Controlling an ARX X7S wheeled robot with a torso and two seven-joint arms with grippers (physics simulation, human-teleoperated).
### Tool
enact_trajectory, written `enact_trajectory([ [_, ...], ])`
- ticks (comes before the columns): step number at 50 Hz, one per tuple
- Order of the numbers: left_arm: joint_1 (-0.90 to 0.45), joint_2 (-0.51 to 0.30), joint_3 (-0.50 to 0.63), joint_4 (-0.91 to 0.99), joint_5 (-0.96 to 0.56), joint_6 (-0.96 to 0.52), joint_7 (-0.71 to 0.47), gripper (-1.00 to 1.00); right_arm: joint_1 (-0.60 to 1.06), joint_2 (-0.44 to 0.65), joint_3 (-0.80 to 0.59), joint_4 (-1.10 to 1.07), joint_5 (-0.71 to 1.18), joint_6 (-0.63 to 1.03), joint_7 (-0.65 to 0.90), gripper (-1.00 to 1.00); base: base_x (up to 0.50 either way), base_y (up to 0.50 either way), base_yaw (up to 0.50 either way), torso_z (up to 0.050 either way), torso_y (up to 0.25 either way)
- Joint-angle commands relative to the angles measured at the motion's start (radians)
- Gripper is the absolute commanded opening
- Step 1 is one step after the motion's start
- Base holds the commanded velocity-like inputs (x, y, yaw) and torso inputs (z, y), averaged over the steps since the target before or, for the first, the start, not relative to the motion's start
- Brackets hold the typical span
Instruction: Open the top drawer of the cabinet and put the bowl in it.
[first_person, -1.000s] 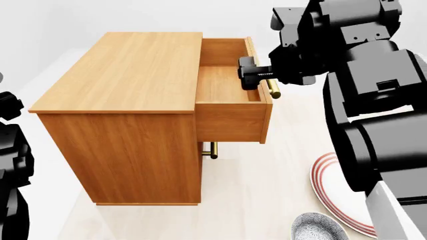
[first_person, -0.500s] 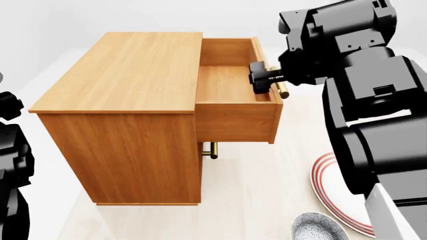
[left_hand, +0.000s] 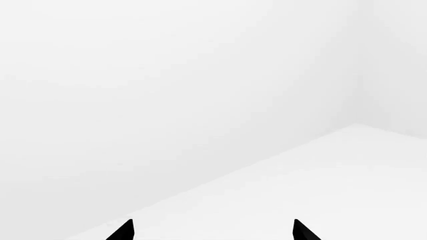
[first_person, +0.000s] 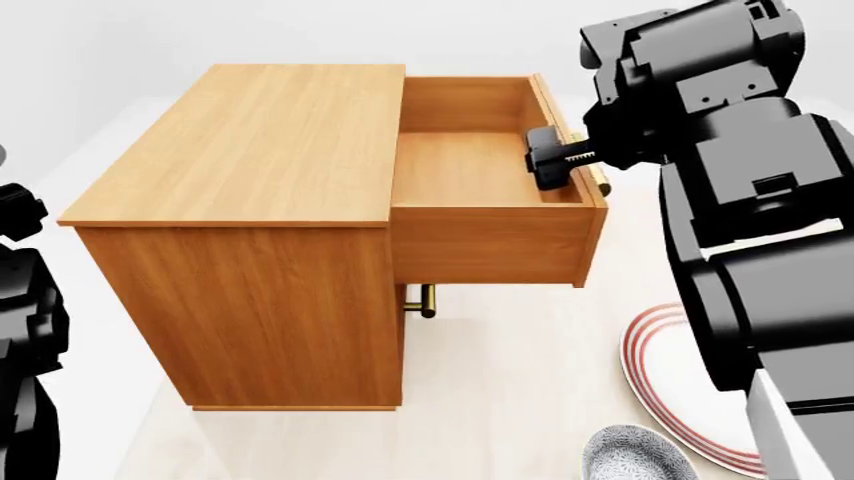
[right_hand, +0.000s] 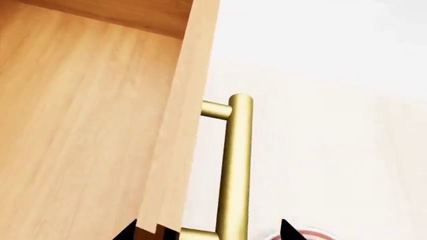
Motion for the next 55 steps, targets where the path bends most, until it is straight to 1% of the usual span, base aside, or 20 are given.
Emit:
enact_trajectory([
  [1,-0.001,0.001,0.001,0.0,0.0,-0.001,-0.001,1.0,-0.005,0.028,-0.101,0.003,-0.042,-0.015,0.032,1.0,0.0,0.0,0.0,0.0,0.0],
  [20,-0.002,0.001,0.004,0.0,0.001,-0.003,-0.002,1.0,-0.007,0.059,-0.213,0.003,-0.04,-0.023,0.077,1.0,0.0,0.0,0.0,0.0,0.0],
  [32,-0.001,0.002,0.005,0.0,0.0,-0.001,-0.003,1.0,0.0,0.075,-0.23,0.003,-0.03,-0.022,0.093,1.0,0.0,0.0,0.0,0.0,0.0],
  [37,0.001,0.001,0.004,0.0,0.0,0.001,-0.003,1.0,0.043,0.078,-0.161,0.003,-0.009,-0.074,0.091,1.0,0.0,0.0,0.0,0.0,0.0],
  [42,0.002,0.0,0.004,0.0,0.0,0.003,0.0,1.0,0.138,0.097,-0.027,0.003,0.014,-0.097,0.07,1.0,0.0,0.0,0.0,0.0,0.0],
  [49,0.001,0.0,0.003,0.0,-0.001,0.001,0.0,1.0,0.3,0.131,0.158,0.003,0.045,-0.083,-0.02,1.0,0.0,0.0,0.0,0.0,0.0],
  [55,0.001,0.0,0.003,0.0,0.0,0.001,0.001,1.0,0.398,0.162,0.193,0.003,0.013,-0.054,-0.075,1.0,0.0,0.0,0.0,0.0,0.0],
])
